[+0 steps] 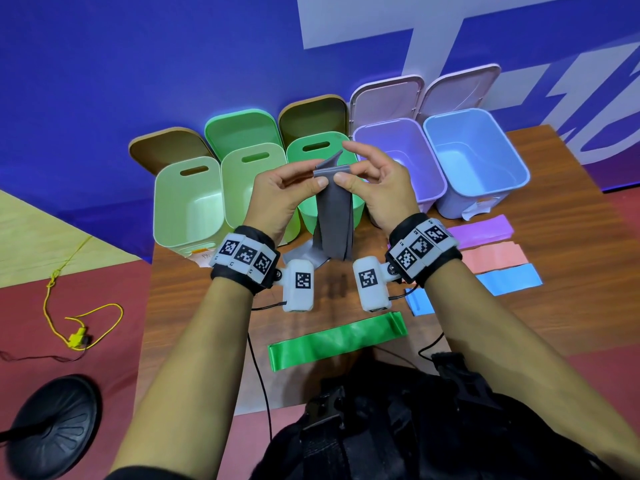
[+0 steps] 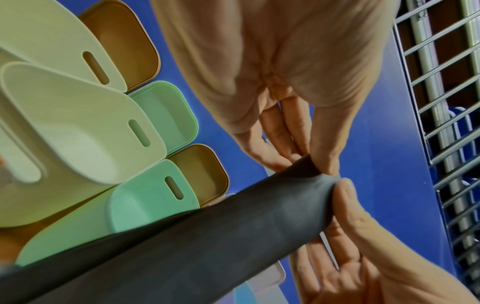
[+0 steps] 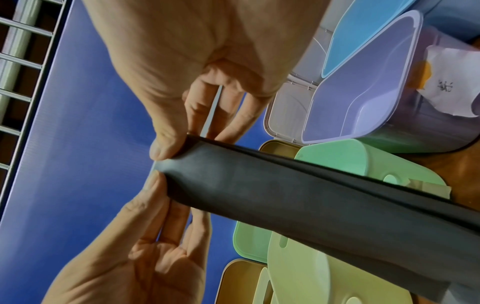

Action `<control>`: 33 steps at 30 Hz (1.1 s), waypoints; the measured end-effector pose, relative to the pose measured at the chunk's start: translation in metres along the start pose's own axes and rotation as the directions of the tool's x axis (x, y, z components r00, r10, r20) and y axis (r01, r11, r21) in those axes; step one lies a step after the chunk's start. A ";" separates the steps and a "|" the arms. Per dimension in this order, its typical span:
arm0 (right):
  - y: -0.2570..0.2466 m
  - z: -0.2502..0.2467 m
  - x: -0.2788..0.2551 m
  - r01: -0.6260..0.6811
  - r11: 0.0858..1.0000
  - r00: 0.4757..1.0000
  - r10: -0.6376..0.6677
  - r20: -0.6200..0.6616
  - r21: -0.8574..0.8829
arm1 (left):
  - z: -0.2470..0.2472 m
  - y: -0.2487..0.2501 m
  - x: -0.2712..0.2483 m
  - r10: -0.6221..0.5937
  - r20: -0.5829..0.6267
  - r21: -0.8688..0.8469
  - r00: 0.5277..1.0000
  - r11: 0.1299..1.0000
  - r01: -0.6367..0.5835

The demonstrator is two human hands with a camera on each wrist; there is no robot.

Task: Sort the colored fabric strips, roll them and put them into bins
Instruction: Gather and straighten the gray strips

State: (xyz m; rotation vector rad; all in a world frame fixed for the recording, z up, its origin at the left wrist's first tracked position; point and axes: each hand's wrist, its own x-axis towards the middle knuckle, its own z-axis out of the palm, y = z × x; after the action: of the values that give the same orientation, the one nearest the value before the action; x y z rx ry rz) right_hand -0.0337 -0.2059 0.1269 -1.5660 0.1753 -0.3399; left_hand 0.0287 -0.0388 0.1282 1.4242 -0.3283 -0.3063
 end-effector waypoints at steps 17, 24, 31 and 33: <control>-0.002 0.000 0.002 0.028 0.997 0.999 -0.029 -0.025 -0.067 | 0.003 -0.002 -0.002 0.025 0.001 -0.008 1.000 1.000 -0.025; -0.001 0.003 0.003 0.084 0.986 0.995 -0.091 -0.043 -0.143 | 0.002 0.000 -0.002 0.019 -0.014 0.019 1.000 1.000 -0.019; 0.002 0.005 0.001 0.044 0.990 0.999 -0.039 0.036 -0.132 | -0.002 -0.002 -0.003 0.024 -0.010 0.042 1.000 0.999 -0.024; 0.001 0.006 0.000 0.042 0.989 0.999 -0.039 0.024 -0.142 | -0.003 -0.004 -0.005 0.022 -0.001 0.035 1.000 0.999 -0.022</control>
State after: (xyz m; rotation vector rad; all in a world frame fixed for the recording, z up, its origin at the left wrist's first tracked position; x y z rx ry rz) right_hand -0.0316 -0.2006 0.1259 -1.7152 0.1543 -0.3482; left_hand 0.0252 -0.0344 0.1237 1.4542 -0.3501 -0.2828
